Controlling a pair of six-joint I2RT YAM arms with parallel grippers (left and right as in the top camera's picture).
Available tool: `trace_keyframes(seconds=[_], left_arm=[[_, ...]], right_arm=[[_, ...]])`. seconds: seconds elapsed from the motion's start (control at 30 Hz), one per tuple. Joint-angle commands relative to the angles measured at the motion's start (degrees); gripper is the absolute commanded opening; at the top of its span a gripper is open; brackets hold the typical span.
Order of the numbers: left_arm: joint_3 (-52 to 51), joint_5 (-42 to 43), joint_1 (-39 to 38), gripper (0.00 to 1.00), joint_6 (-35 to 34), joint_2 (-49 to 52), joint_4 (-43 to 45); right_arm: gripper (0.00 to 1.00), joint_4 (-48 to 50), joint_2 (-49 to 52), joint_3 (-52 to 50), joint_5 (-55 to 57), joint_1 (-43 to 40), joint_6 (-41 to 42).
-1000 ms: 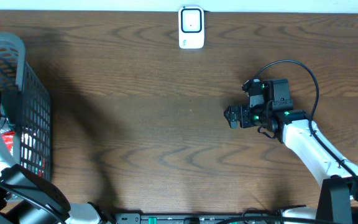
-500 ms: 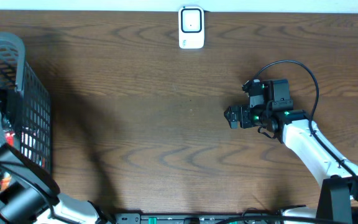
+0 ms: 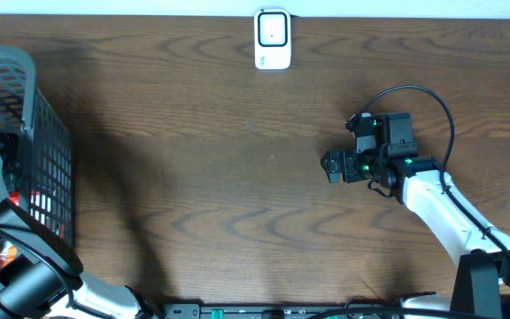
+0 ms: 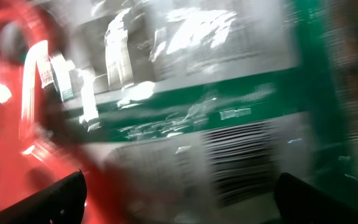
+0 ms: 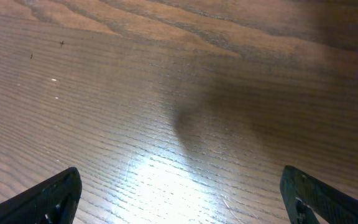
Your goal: Scan the item barcode
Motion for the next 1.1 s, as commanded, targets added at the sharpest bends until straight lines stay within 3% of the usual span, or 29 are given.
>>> trace_keyframes(seconds=[0.0,0.37,0.73,1.07], left_arm=[[-0.4,-4.5,0.1,0.96,0.3,0.3,-2.9],[-0.3,-5.6,0.1,0.96,-0.2,0.3,-9.3],[1.6,-16.8,0.1,0.96,-5.6,-0.7,-20.7],[1.6,-17.1,0.1,0.96,-8.2,-3.0,-25.5]], right_arm=[[0.99,-0.1,0.5,-0.4,0.5,0.5,-0.7],[0.99,-0.1,0.5,-0.4,0.5,0.6,-0.7],[0.99,0.1,0.5,-0.4,0.5,0.5,-0.7],[0.99,0.3,0.5,-0.4,0.0,0.5,-0.7]])
